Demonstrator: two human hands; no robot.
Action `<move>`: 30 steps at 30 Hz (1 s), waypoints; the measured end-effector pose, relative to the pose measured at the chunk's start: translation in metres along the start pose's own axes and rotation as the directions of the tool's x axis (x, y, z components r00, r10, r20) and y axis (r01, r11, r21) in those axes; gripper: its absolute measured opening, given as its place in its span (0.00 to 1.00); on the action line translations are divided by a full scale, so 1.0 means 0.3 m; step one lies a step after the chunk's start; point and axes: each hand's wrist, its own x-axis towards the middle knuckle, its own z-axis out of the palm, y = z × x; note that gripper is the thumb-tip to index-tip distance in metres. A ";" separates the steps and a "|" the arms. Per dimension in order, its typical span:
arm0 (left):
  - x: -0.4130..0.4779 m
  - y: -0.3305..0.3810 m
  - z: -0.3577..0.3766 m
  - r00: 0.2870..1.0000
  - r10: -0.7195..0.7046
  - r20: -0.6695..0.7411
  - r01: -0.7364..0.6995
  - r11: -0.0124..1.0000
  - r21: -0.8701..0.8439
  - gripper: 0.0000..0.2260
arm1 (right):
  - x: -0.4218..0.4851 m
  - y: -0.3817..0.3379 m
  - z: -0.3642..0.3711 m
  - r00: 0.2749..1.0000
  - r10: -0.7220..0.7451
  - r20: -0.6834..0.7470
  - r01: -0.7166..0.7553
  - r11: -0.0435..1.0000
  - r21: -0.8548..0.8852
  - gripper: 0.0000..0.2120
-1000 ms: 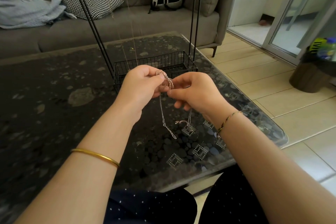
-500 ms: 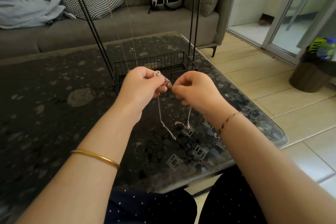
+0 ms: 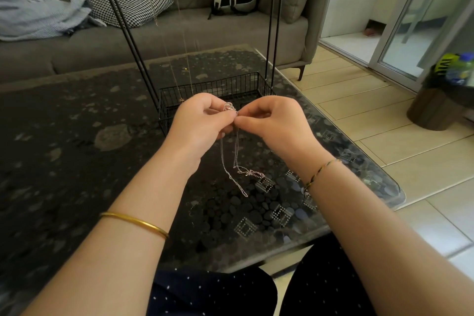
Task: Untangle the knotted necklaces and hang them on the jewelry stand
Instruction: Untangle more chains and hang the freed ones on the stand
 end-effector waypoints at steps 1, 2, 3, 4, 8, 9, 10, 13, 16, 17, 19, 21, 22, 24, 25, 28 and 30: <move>0.001 -0.001 0.000 1.000 0.002 0.001 -0.002 1.000 -0.005 0.01 | 0.000 0.000 0.000 1.000 -0.003 0.001 0.003 1.000 0.005 0.02; 0.001 -0.001 -0.001 1.000 0.007 0.003 -0.007 1.000 -0.006 0.02 | 0.000 -0.001 0.000 1.000 -0.004 0.003 0.004 1.000 0.007 0.02; 0.001 -0.002 -0.002 1.000 0.017 0.004 -0.017 1.000 0.000 0.02 | 0.000 -0.001 0.000 1.000 -0.005 0.006 0.005 1.000 0.003 0.02; 0.000 -0.002 -0.003 1.000 0.027 0.006 -0.027 1.000 0.008 0.03 | -0.001 -0.001 0.000 1.000 -0.005 0.010 0.005 1.000 -0.004 0.03; -0.001 -0.004 -0.004 0.999 0.053 0.006 -0.053 0.999 0.013 0.05 | 0.002 0.001 -0.001 1.000 0.008 -0.002 -0.008 1.000 -0.020 0.02; -0.001 -0.003 -0.003 0.998 0.055 0.008 -0.055 0.998 0.011 0.05 | 0.003 0.001 -0.001 1.000 0.020 -0.007 -0.020 1.000 -0.013 0.03; -0.001 -0.002 0.000 0.998 0.057 0.012 -0.057 0.998 0.012 0.05 | 0.004 0.000 -0.001 0.999 0.034 -0.009 -0.034 0.999 -0.001 0.03; 0.000 0.001 0.009 0.998 0.055 0.022 -0.056 0.998 0.027 0.05 | 0.005 -0.003 -0.001 0.997 0.078 -0.012 -0.077 0.996 0.055 0.06; 0.000 0.004 0.015 0.998 0.055 0.032 -0.056 0.997 0.045 0.05 | 0.002 -0.007 -0.003 0.993 0.118 -0.021 -0.115 0.986 0.119 0.06; 0.000 0.004 0.016 0.998 0.056 0.038 -0.058 0.997 0.057 0.06 | 0.002 -0.007 -0.003 0.992 0.119 -0.032 -0.115 0.985 0.125 0.05; -0.001 0.007 0.019 0.997 0.062 0.054 -0.067 0.994 0.085 0.07 | 0.004 -0.005 -0.004 0.992 0.119 -0.049 -0.112 0.986 0.126 0.05; -0.003 0.008 0.023 0.995 0.077 0.060 -0.084 0.988 0.126 0.08 | 0.005 -0.004 -0.003 0.992 0.119 -0.050 -0.112 0.987 0.116 0.05; -0.002 0.009 0.024 0.995 0.086 0.052 -0.093 0.985 0.148 0.08 | 0.007 -0.002 -0.002 0.992 0.115 -0.048 -0.110 0.988 0.107 0.05; 0.000 0.006 0.025 0.996 0.089 0.021 -0.091 0.981 0.172 0.07 | 0.009 0.001 -0.002 0.994 0.103 -0.041 -0.099 0.992 0.078 0.05; 0.001 0.003 0.026 0.997 0.081 0.009 -0.082 0.983 0.166 0.06 | 0.009 0.002 -0.002 0.995 0.095 -0.038 -0.093 0.994 0.058 0.04; 0.004 -0.005 0.026 0.999 0.027 0.017 -0.029 0.993 0.117 0.04 | 0.010 0.004 -0.001 0.997 0.077 -0.013 -0.077 0.997 0.000 0.03; 0.008 -0.007 0.025 0.999 -0.025 0.041 0.022 0.998 0.057 0.05 | 0.009 0.001 0.003 0.997 0.075 0.015 -0.075 0.997 -0.019 0.03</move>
